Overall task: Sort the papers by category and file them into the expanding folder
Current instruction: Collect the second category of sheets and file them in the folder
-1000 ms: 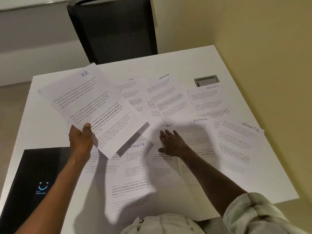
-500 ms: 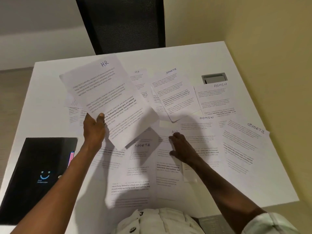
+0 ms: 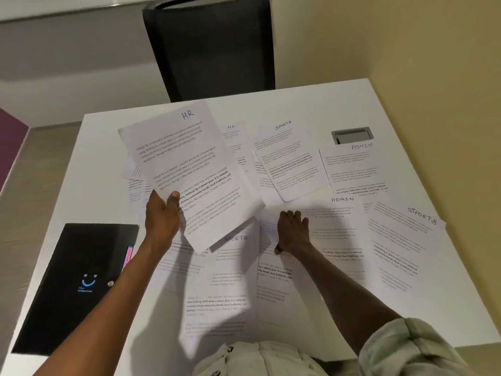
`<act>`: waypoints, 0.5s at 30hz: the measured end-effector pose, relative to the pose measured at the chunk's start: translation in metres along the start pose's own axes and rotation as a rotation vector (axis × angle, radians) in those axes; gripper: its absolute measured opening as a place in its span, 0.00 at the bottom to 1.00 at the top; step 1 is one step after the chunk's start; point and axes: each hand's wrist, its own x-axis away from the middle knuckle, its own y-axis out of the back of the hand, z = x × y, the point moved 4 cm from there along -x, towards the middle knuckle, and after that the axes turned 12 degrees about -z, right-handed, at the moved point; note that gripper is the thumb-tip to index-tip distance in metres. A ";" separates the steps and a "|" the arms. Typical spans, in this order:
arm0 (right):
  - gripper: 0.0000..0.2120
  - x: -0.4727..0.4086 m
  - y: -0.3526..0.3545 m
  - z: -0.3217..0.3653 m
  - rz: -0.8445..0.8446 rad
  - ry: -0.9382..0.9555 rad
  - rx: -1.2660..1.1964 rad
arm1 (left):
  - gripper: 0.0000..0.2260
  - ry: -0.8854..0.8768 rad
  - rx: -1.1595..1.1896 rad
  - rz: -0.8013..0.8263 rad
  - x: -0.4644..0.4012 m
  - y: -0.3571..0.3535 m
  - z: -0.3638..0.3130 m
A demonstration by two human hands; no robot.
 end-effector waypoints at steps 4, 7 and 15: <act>0.26 -0.002 0.013 0.005 -0.022 -0.008 -0.078 | 0.13 -0.032 -0.002 0.003 0.004 0.011 -0.003; 0.25 -0.005 0.034 0.011 0.005 -0.086 -0.277 | 0.12 -0.039 -0.004 -0.006 0.005 0.018 -0.002; 0.16 0.001 0.127 -0.009 -0.036 -0.171 -0.552 | 0.10 -0.123 -0.061 -0.036 0.019 0.028 -0.008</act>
